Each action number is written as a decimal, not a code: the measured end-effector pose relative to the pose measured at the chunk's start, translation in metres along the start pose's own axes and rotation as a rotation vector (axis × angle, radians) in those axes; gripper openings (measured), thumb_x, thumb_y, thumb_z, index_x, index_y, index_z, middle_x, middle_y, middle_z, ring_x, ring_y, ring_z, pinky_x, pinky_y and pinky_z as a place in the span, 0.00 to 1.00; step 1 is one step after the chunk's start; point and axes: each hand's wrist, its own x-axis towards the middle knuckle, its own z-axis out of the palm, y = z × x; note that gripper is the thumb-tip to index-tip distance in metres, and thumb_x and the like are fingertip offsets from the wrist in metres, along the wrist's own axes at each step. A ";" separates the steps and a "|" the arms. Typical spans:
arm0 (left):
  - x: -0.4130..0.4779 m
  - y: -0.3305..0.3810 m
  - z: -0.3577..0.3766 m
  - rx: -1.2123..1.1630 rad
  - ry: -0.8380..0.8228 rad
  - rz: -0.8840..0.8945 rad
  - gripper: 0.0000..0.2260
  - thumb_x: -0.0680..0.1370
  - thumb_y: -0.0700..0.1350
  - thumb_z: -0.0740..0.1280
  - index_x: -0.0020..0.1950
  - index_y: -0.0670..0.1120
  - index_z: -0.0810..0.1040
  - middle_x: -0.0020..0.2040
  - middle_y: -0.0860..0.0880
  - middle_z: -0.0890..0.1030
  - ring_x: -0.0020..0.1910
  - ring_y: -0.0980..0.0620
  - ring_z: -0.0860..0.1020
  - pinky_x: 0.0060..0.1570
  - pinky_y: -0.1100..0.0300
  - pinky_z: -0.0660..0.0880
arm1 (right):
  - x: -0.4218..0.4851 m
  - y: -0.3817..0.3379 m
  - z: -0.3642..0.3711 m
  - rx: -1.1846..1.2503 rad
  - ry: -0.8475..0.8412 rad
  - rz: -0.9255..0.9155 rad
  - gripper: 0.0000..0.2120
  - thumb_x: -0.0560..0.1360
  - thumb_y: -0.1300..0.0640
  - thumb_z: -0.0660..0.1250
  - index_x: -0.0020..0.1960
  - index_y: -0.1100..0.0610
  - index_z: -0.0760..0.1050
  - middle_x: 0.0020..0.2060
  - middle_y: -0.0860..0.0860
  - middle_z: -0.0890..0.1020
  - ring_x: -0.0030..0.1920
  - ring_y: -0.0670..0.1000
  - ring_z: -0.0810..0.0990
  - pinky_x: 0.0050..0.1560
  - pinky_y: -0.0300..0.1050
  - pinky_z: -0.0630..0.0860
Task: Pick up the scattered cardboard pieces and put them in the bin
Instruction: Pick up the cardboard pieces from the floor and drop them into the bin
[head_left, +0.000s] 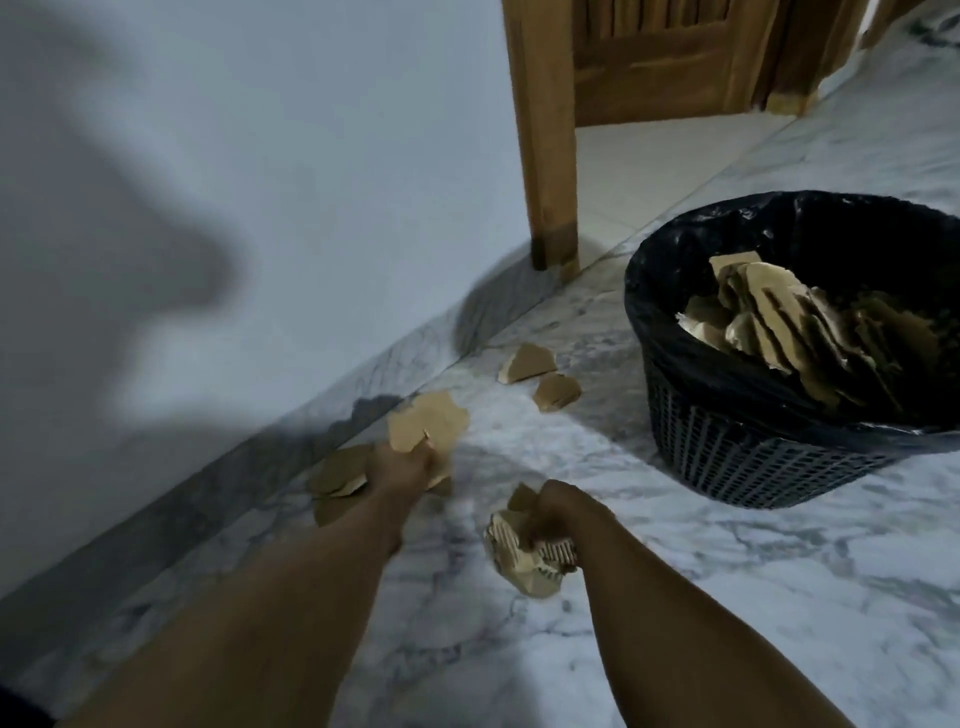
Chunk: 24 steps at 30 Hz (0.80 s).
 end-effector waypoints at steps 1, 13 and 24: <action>0.004 -0.011 -0.019 0.093 0.003 -0.023 0.28 0.81 0.62 0.54 0.71 0.43 0.72 0.61 0.37 0.79 0.58 0.39 0.78 0.51 0.54 0.72 | -0.001 -0.009 -0.003 -0.049 -0.042 0.004 0.31 0.49 0.45 0.77 0.47 0.59 0.75 0.51 0.56 0.79 0.57 0.61 0.79 0.62 0.60 0.75; 0.047 -0.035 -0.086 0.244 0.032 -0.258 0.30 0.74 0.57 0.71 0.67 0.38 0.73 0.64 0.40 0.76 0.63 0.40 0.75 0.60 0.52 0.74 | -0.051 -0.101 0.015 -0.226 0.030 -0.360 0.12 0.75 0.52 0.71 0.43 0.59 0.73 0.36 0.50 0.73 0.37 0.52 0.73 0.44 0.46 0.70; 0.067 -0.065 -0.074 0.426 -0.067 -0.210 0.39 0.69 0.63 0.73 0.73 0.46 0.66 0.69 0.45 0.68 0.67 0.41 0.65 0.64 0.44 0.65 | -0.048 -0.062 0.070 -0.230 0.038 -0.081 0.19 0.74 0.48 0.68 0.61 0.58 0.77 0.56 0.55 0.81 0.56 0.54 0.80 0.55 0.47 0.77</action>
